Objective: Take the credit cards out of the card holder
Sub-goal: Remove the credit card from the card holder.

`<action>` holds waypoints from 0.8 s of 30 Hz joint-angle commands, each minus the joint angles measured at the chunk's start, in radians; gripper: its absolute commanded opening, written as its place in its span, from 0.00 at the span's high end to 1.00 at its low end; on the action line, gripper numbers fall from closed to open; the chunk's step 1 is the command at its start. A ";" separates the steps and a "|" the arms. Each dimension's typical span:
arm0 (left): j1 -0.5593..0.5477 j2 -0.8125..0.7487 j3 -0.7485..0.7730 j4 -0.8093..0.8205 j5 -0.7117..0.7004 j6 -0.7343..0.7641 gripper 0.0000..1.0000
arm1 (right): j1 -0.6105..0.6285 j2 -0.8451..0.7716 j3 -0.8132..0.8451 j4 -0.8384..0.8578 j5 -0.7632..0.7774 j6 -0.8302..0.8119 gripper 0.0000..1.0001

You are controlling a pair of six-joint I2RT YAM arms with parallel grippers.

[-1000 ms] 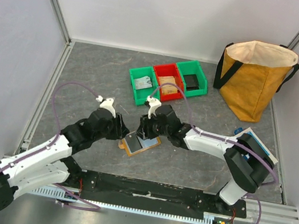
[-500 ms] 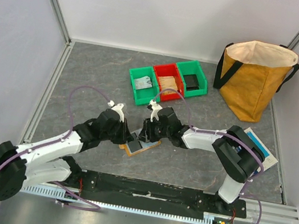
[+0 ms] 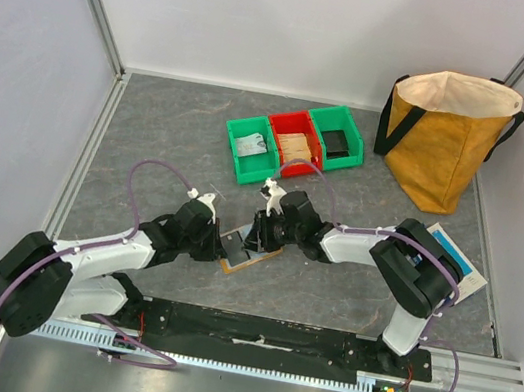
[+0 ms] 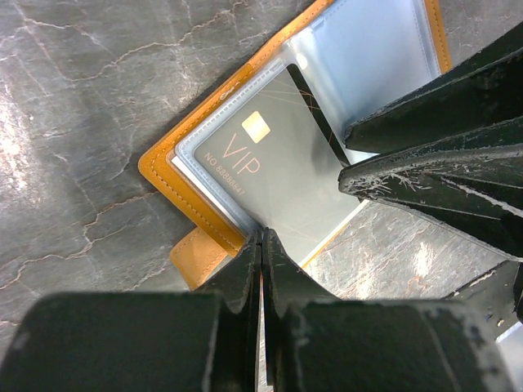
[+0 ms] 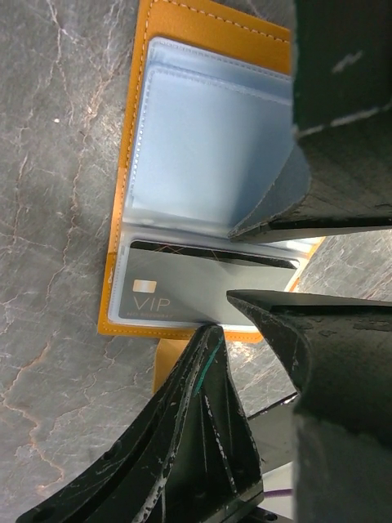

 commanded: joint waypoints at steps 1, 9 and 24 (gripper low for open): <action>0.005 0.019 0.000 0.009 -0.034 -0.006 0.98 | -0.011 0.011 -0.017 0.051 -0.017 0.012 0.64; 0.008 0.028 -0.003 -0.017 -0.040 0.010 0.98 | -0.032 0.039 -0.041 0.132 -0.089 0.058 0.74; 0.006 0.042 -0.010 -0.011 -0.025 0.023 0.98 | -0.075 0.080 -0.090 0.302 -0.210 0.154 0.94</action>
